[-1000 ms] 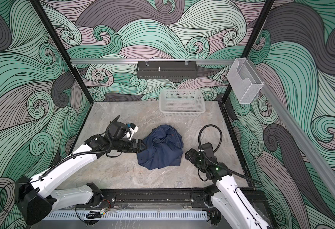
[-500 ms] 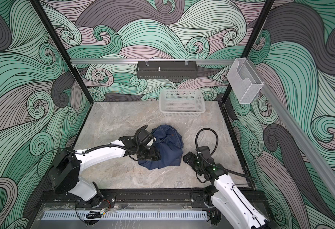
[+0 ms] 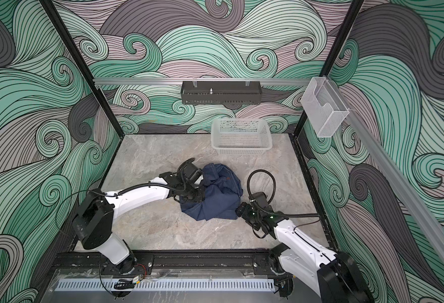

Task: Fold and stack the trousers
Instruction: Flatten out the trousers at the center of the table.

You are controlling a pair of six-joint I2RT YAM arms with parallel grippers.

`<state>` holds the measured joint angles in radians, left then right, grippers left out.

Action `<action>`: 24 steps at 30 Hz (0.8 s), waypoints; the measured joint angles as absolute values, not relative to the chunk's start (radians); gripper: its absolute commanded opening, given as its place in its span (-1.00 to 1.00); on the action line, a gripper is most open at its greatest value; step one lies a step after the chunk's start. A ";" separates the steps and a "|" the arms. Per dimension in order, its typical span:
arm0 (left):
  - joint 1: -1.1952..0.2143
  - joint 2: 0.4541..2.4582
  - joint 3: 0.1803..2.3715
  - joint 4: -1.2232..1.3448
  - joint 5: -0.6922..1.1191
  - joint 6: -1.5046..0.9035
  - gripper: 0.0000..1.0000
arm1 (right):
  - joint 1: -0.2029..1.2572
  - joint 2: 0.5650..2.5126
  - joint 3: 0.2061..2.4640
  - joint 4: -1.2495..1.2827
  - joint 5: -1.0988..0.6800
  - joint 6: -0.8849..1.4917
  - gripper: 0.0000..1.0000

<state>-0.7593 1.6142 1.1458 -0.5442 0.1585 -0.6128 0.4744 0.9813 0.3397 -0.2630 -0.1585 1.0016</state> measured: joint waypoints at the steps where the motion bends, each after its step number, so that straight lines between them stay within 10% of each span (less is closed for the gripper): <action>1: -0.741 1.579 1.148 -0.558 0.155 -0.604 -1.00 | 0.477 0.997 0.340 -0.242 -0.158 1.000 0.41; 12: -0.534 1.225 1.169 -0.617 0.142 -0.548 -1.00 | 0.580 1.228 0.437 -0.073 -0.156 0.998 0.43; 20: -0.363 1.192 1.169 -0.680 0.154 -0.525 -1.00 | 0.607 1.246 0.514 -0.151 -0.088 0.953 -0.98; 24: -0.222 1.162 1.201 -0.727 0.157 -0.500 -1.00 | 0.578 1.120 0.631 -0.331 -0.005 0.872 -1.00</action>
<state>-0.2222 1.1618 1.2011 -0.7269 0.1570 -0.4999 0.5777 1.1202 0.6308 -0.3305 -0.0051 0.8719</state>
